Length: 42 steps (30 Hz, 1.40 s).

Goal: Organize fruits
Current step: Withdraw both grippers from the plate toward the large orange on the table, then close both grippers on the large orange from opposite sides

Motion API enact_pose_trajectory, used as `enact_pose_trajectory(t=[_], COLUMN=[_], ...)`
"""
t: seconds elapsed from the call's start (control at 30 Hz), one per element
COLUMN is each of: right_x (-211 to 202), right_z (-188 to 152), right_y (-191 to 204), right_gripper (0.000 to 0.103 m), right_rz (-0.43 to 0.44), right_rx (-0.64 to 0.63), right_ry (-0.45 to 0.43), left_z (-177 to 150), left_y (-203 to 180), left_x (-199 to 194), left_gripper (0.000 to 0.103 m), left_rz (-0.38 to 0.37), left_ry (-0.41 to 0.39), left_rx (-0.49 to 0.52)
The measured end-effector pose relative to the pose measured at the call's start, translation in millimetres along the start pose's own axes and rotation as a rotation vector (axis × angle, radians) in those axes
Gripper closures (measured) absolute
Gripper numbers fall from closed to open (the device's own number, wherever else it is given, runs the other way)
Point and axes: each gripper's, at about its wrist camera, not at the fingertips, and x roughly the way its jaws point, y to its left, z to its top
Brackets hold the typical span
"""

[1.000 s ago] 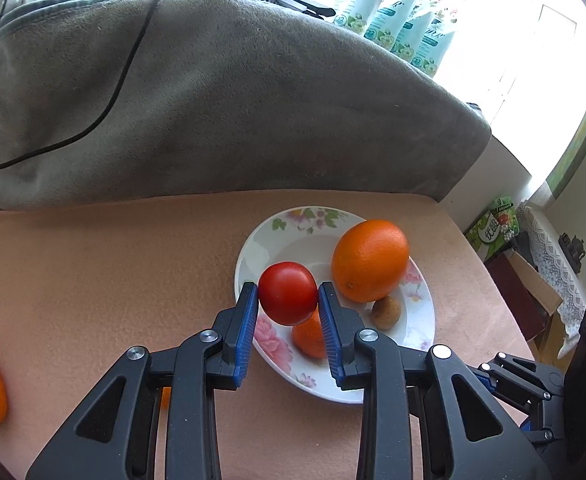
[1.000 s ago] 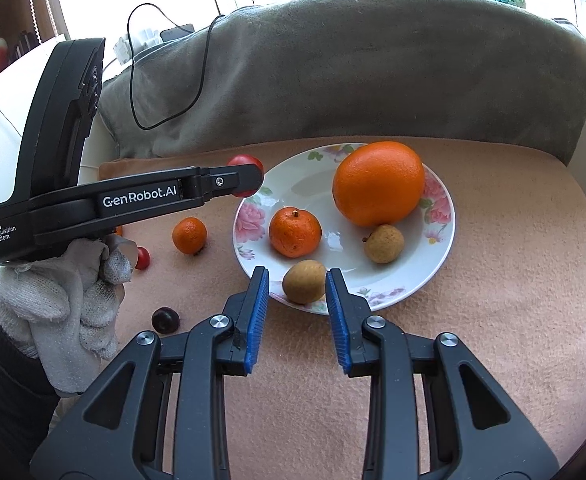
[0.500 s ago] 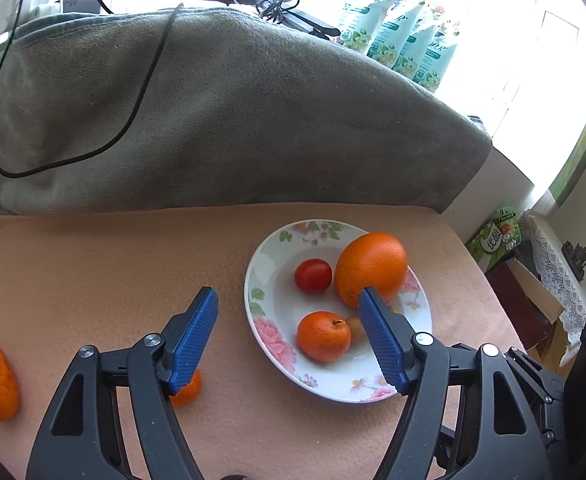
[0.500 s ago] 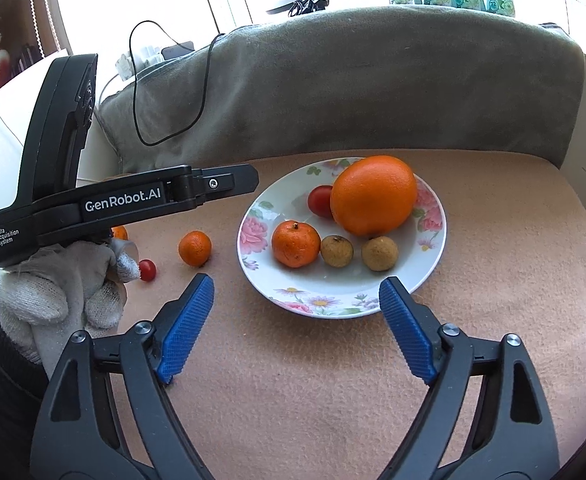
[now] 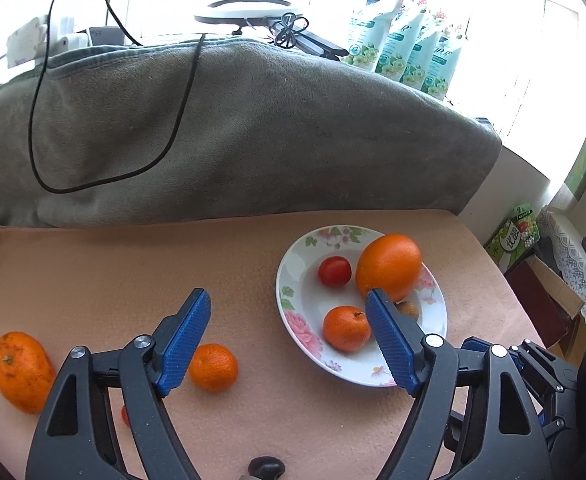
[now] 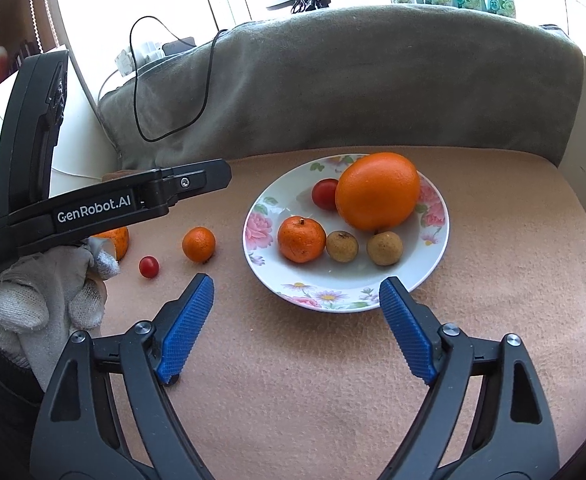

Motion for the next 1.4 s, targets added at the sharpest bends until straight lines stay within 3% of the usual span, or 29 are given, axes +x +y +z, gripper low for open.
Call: enact_pose_trajectory(t=[0.43,0.7,0.97,1.4], right_x=[-3,0,11,48], right_z=[5,14,28,51], right_y=[18,29,47,102], right_gripper=[0.016,0.016,0.015,0.015], right_rz=[-0.028,-0.002,-0.002,0.192], right_rx=[-0.035,-0.044,-0.08,-0.11], right_ry=[-0.06,-0.063,-0.025,0.077], left_z=[-10,-34,-64,-104], left_y=[24,75,135,177], left_x=[-40,-75,-102,-104], left_gripper=[0.023,0.023,0.023,0.023], left_rz=[0.059,0.139,0.197,0.213], left_ry=[-0.078,-0.105,-0.083,-0.058], left_rx=[-0.001,-0.055,-0.183,-0.3])
